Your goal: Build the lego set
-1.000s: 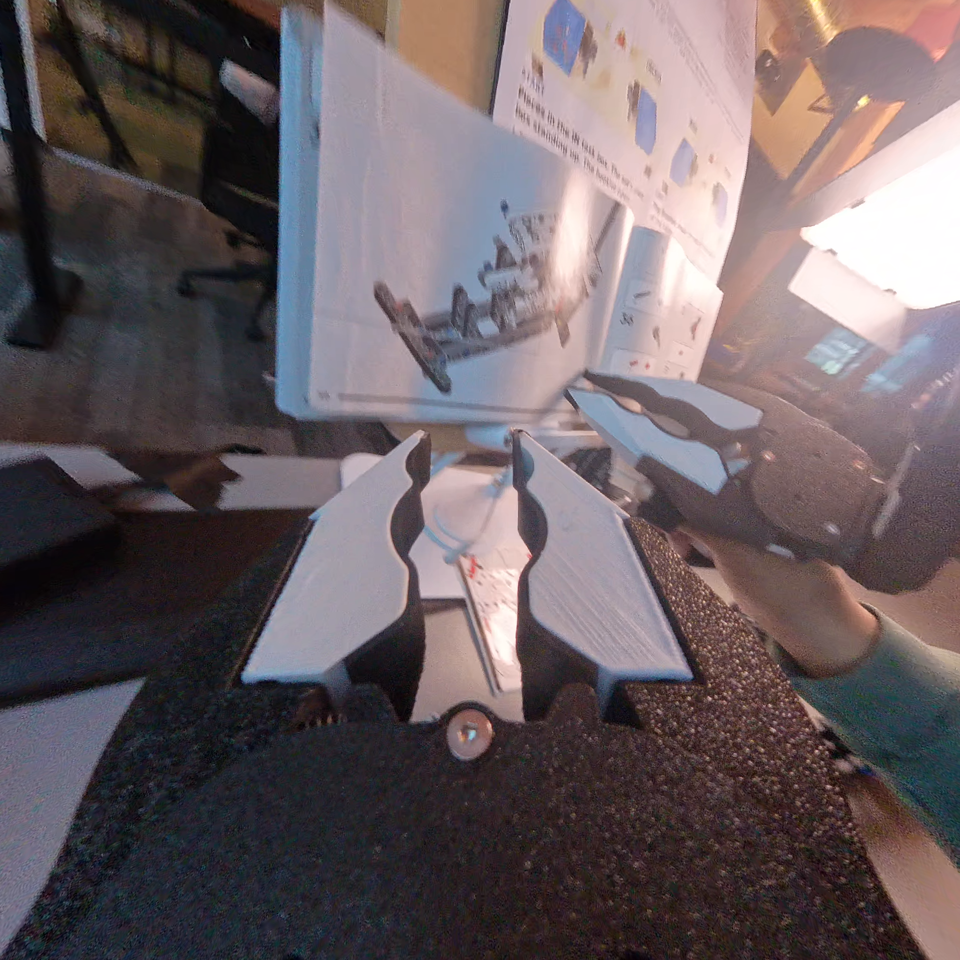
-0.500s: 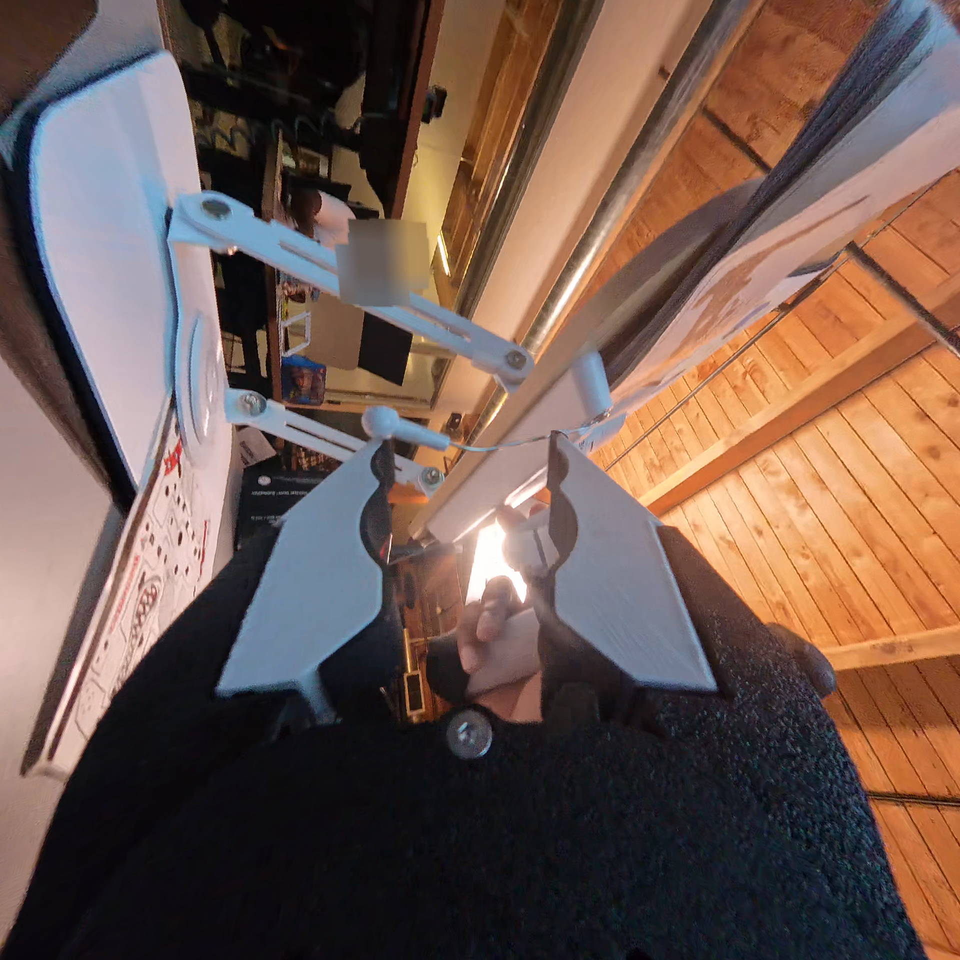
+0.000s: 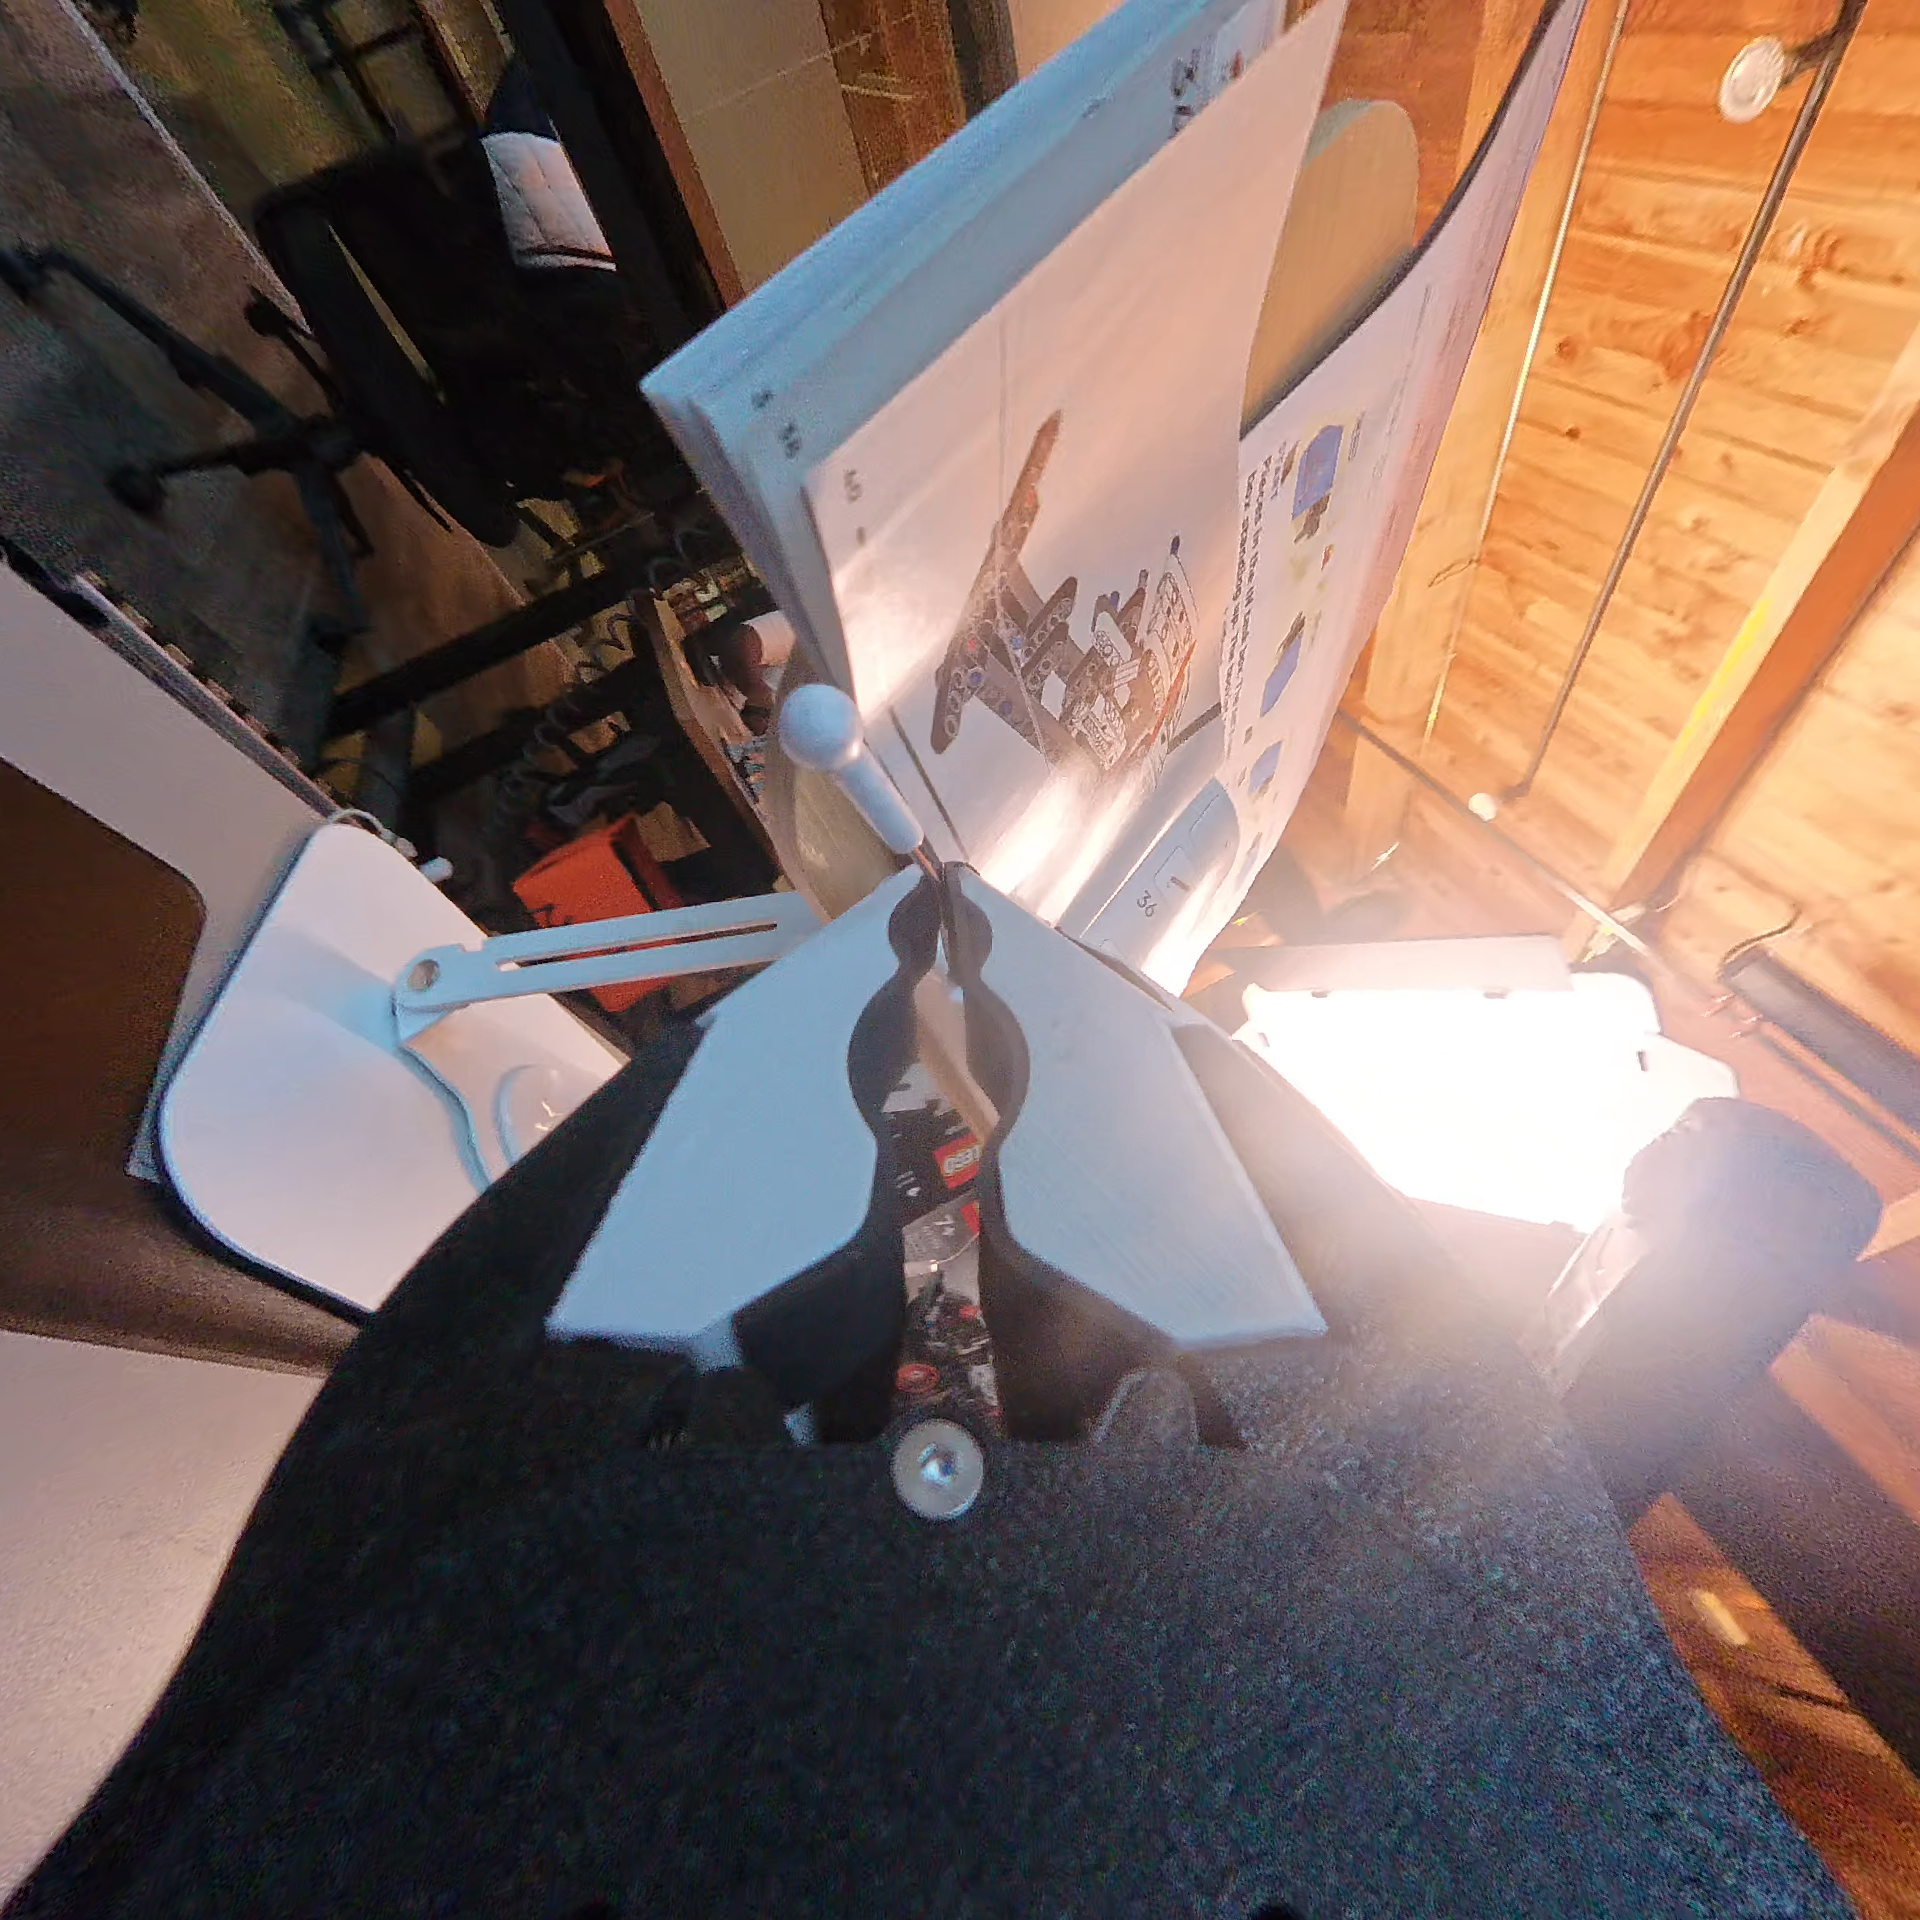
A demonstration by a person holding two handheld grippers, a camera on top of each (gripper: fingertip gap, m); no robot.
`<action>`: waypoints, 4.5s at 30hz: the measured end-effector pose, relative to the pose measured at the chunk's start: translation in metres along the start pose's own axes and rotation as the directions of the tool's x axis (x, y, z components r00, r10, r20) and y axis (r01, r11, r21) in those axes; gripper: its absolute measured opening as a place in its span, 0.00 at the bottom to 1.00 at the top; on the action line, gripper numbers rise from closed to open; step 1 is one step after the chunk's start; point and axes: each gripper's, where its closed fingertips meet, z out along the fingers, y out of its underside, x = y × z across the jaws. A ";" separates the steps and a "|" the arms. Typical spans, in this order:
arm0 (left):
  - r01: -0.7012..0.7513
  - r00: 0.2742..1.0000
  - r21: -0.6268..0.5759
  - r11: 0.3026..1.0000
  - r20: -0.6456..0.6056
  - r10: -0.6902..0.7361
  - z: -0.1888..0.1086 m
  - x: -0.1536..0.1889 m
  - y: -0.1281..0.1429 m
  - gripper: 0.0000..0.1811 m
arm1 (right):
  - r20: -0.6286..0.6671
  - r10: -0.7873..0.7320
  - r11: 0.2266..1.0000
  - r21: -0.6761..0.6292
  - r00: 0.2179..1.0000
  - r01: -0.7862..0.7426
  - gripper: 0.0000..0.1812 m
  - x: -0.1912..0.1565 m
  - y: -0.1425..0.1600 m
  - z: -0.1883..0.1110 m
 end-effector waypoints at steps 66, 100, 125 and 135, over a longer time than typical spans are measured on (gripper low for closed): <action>-0.902 0.388 -0.268 0.337 -0.168 0.906 -0.168 0.116 0.056 0.23 | 0.109 0.459 0.870 0.145 0.882 -0.470 0.20 0.042 0.140 -0.339; -0.890 0.395 -0.416 0.184 -0.506 0.767 -0.261 0.051 0.172 0.44 | 0.511 -0.158 0.799 -0.436 0.845 0.413 0.53 0.039 0.266 -0.319; -0.894 0.406 -0.413 0.174 -0.582 0.705 -0.262 0.056 0.193 0.37 | 0.839 -0.170 0.689 -0.274 0.517 0.671 0.31 -0.077 0.223 -0.300; -0.912 0.353 -0.402 0.082 -0.667 0.656 -0.277 0.064 0.218 0.39 | 0.858 -0.206 0.724 -0.191 0.471 0.663 0.30 -0.109 0.200 -0.307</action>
